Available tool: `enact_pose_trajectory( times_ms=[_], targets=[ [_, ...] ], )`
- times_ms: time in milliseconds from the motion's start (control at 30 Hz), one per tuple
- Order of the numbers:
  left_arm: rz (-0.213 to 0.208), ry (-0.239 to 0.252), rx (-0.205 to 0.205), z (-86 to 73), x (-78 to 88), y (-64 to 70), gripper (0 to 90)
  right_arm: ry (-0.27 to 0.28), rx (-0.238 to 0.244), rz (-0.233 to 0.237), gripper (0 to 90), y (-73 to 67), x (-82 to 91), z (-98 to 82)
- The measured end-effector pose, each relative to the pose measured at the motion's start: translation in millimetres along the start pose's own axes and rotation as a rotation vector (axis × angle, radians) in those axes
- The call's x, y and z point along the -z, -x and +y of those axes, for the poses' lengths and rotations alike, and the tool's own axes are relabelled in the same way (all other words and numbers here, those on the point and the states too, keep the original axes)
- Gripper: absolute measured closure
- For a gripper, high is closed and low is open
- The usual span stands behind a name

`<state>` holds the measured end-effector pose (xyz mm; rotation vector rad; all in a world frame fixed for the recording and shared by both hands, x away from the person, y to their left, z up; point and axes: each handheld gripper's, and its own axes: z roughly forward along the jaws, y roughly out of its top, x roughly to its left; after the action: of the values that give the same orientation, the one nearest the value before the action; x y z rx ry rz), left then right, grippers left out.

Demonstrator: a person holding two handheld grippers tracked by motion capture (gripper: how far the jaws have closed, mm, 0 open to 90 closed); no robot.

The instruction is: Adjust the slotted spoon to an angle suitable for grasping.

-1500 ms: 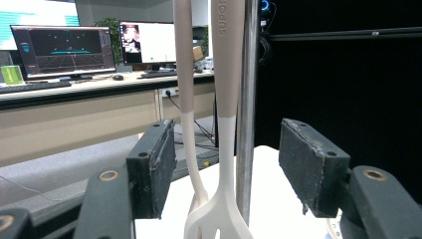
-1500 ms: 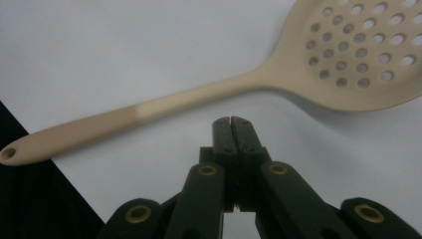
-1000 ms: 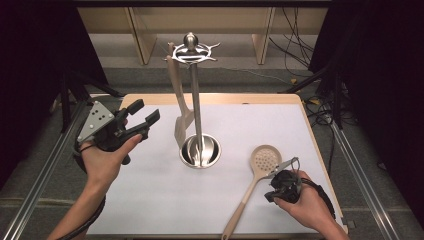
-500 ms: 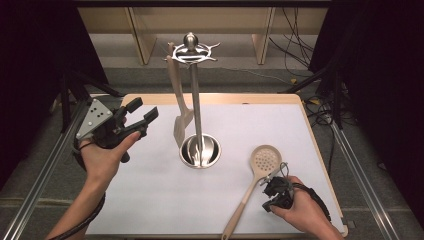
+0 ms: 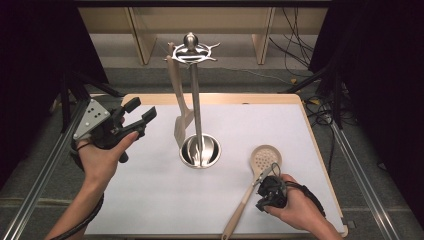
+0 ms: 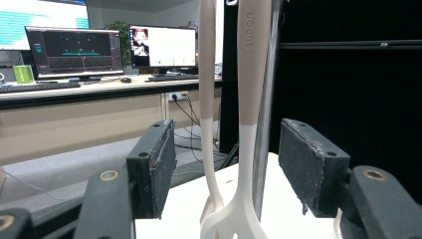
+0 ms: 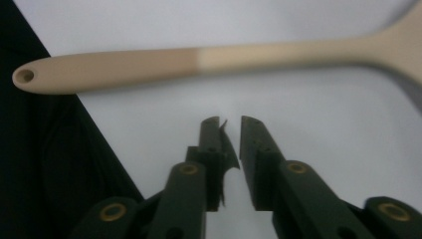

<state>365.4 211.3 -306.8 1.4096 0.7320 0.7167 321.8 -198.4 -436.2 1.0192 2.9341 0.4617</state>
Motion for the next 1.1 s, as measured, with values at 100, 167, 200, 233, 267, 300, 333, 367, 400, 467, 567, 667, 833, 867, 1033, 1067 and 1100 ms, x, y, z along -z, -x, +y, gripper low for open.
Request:
enact_pose_trajectory(
  times_ms=[100, 167, 200, 233, 267, 300, 333, 367, 400, 467, 567, 667, 833, 867, 1033, 1067, 1100],
  targets=[
    [-0.003, -0.002, 0.000, -0.7, -0.8, 0.3, 38.8, -0.001, 0.124, -0.035, 70.3, 3.3, -2.4, 6.0],
    [-0.002, -0.002, 0.002, -0.7, -0.4, 0.6, 38.8, -0.045, 0.154, -0.040, 73.4, 2.8, -4.7, 9.0],
    [-0.002, -0.001, 0.001, -0.5, -0.2, 0.6, 38.8, -0.064, 0.161, -0.033, 76.9, 3.1, -5.3, 10.0],
    [-0.001, 0.000, 0.003, -0.4, -0.1, 0.5, 38.7, -0.080, 0.138, -0.023, 79.9, 2.2, -5.9, 10.4],
    [-0.002, 0.002, 0.003, -0.4, -0.2, 0.0, 38.7, -0.103, 0.120, -0.010, 84.3, 1.9, -7.3, 10.6],
    [-0.002, 0.002, 0.002, -0.5, -0.4, -0.3, 38.7, -0.102, 0.109, -0.008, 89.7, 1.3, -8.9, 11.0],
    [-0.001, 0.002, 0.004, -0.9, -0.6, -0.4, 38.7, -0.090, 0.100, -0.004, 90.0, 0.9, -9.6, 11.3],
    [-0.002, 0.001, 0.004, -1.2, -0.7, -0.5, 38.8, -0.084, 0.100, 0.010, 90.0, 0.9, -11.1, 12.9],
    [-0.001, -0.002, 0.003, -1.5, -0.7, -0.6, 38.7, -0.086, 0.086, 0.006, 90.0, -0.8, -11.1, 13.6],
    [-0.001, -0.004, 0.002, -1.7, -0.5, -0.1, 38.7, -0.077, 0.092, 0.010, 90.0, -1.6, -13.2, 17.6],
    [-0.002, -0.001, 0.002, -0.9, -0.1, 0.1, 38.7, -0.095, 0.103, 0.017, 90.0, -2.6, -17.5, 22.4],
    [0.002, 0.000, -0.002, -0.5, 0.4, -1.0, 38.8, -0.112, 0.078, 0.025, 90.0, -5.4, -20.3, 25.6],
    [0.003, -0.002, 0.004, -1.4, 0.5, -1.6, 38.7, -0.112, 0.080, 0.029, 90.0, -5.4, -26.7, 28.3],
    [0.003, -0.002, 0.004, -1.5, 0.4, -1.4, 38.8, -0.111, 0.070, 0.027, 90.0, -6.7, -27.5, 29.1],
    [0.003, -0.002, 0.004, -1.4, 0.7, -0.9, 38.7, -0.098, 0.075, 0.035, 90.0, -6.5, -28.7, 32.2],
    [0.002, -0.002, 0.005, -1.8, 0.7, -0.9, 38.7, -0.096, 0.073, 0.036, 90.0, -6.3, -28.4, 32.6],
    [0.001, -0.004, 0.003, -2.2, 0.6, -1.1, 38.7, -0.092, 0.070, 0.037, 90.0, -6.6, -28.5, 33.2]
  ],
)
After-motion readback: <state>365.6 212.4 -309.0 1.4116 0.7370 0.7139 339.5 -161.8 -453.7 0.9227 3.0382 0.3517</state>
